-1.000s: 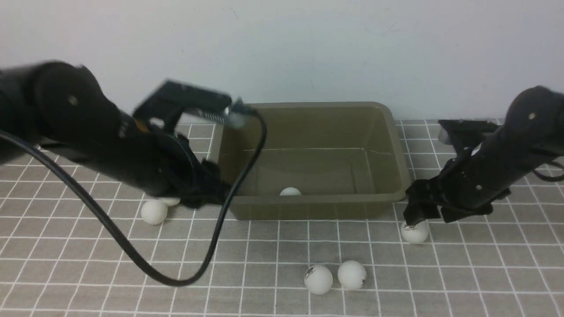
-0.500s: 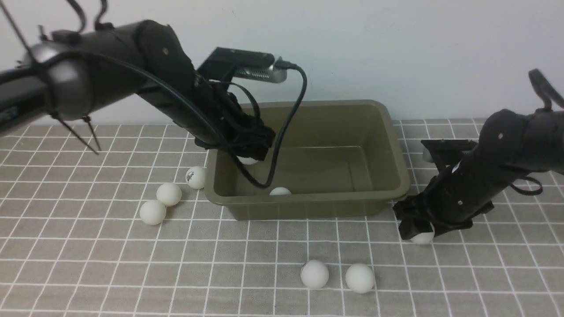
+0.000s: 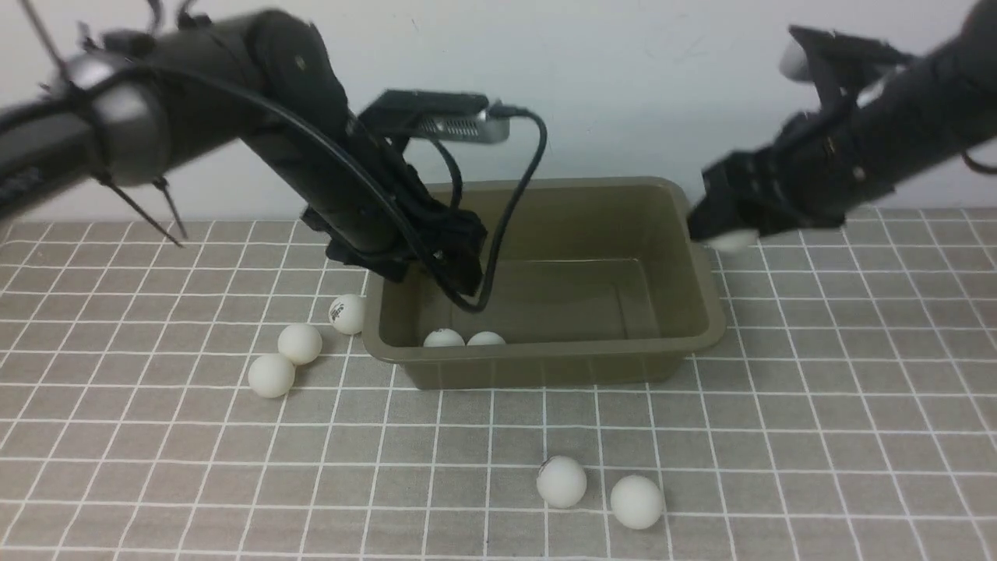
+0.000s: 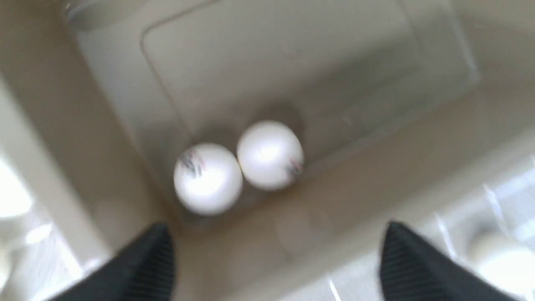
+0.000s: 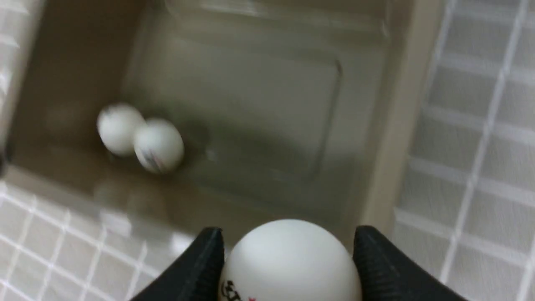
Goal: Put the table tennis balls into the box on the grey coffee tablecloth.
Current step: 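Reach for and grasp a ping pong ball on the table, then release the ping pong ball into the bin and lift the gripper away, then reach for and grasp a ping pong ball on the table beside the basket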
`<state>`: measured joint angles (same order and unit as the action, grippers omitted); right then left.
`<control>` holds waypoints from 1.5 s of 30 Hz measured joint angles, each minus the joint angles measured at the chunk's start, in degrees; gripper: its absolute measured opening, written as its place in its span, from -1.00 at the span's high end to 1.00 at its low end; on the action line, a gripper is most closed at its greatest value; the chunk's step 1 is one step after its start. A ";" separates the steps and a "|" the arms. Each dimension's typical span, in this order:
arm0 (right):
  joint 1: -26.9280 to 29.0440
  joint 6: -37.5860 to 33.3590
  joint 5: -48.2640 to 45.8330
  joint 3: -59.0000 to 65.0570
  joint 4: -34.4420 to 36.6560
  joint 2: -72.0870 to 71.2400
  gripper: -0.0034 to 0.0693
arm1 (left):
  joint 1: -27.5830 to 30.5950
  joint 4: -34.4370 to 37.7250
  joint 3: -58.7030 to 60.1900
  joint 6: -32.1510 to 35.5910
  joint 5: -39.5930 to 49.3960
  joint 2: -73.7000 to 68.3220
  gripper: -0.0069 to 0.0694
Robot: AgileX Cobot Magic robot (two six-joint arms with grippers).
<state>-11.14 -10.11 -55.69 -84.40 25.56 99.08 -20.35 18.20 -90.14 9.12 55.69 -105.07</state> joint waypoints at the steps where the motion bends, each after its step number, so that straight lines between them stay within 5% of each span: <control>1: -0.13 -0.04 -1.72 -4.35 -0.02 3.86 -0.09 | -0.11 -1.11 0.47 -0.53 2.65 3.15 0.00; 4: -0.50 0.25 -5.93 -11.08 0.03 11.38 -0.10 | -0.11 -1.90 4.81 -0.56 5.23 11.41 0.67; 11: -1.45 2.71 -14.17 -19.76 -1.24 19.25 -0.73 | -3.24 2.86 20.00 3.09 3.10 20.19 0.83; 17: -1.45 5.62 -14.73 -21.04 -7.30 15.68 -0.67 | -9.95 4.01 23.58 5.99 -3.92 15.03 0.54; 23: -1.45 7.34 -14.98 -6.50 -12.87 -1.74 -0.08 | -15.79 4.08 17.32 5.24 -8.30 2.10 -0.29; 26: -1.45 7.50 -15.33 0.53 -14.04 -8.47 0.11 | -16.38 3.88 14.48 4.88 -9.77 -2.44 -0.46; 41: -1.45 7.75 -16.05 9.51 -13.64 -18.84 0.24 | -16.85 3.80 11.87 4.54 -13.54 -12.13 -0.48; 45: -1.45 7.75 -16.05 9.51 -13.52 -18.84 0.24 | -16.91 3.65 11.68 4.47 -13.37 -12.82 -0.21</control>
<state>-12.59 -2.37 -71.74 -74.89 12.04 80.24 -37.25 21.85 -78.45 13.59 42.32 -117.90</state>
